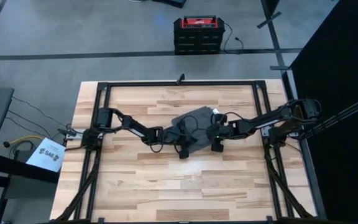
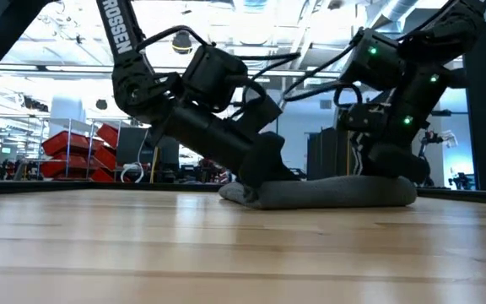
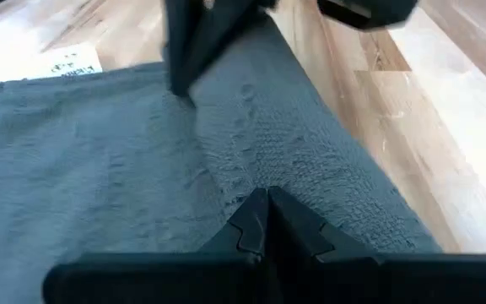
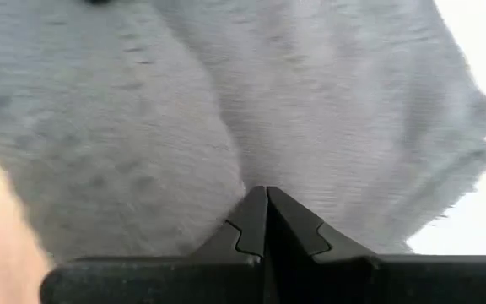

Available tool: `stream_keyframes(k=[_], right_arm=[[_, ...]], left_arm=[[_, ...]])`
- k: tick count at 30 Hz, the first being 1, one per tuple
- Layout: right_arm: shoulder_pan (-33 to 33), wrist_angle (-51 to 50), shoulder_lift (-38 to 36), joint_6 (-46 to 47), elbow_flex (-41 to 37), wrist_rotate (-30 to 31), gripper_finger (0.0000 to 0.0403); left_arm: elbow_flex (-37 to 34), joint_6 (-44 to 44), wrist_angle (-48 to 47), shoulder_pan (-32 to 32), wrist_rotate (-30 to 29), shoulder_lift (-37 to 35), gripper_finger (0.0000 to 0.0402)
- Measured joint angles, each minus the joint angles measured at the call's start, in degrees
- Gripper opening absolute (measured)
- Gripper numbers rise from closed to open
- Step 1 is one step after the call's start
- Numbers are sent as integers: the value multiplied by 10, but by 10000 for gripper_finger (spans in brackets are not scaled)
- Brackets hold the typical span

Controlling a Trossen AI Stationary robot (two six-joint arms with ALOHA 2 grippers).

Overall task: Roll towel
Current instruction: Roll the gray towel

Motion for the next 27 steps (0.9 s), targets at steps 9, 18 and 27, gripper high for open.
stream_keyframes(k=[9,18,27], right_arm=[[37,43,-59,-45,2,33,0],[30,104,13,-9,-19,-9,0],[34,8,-5,80,-39,70,0]], left_arm=[[1,-21,24,-1,0,26,0],[1,-27,20,-2,0,27,0],[1,-34,19,-2,0,28,0]])
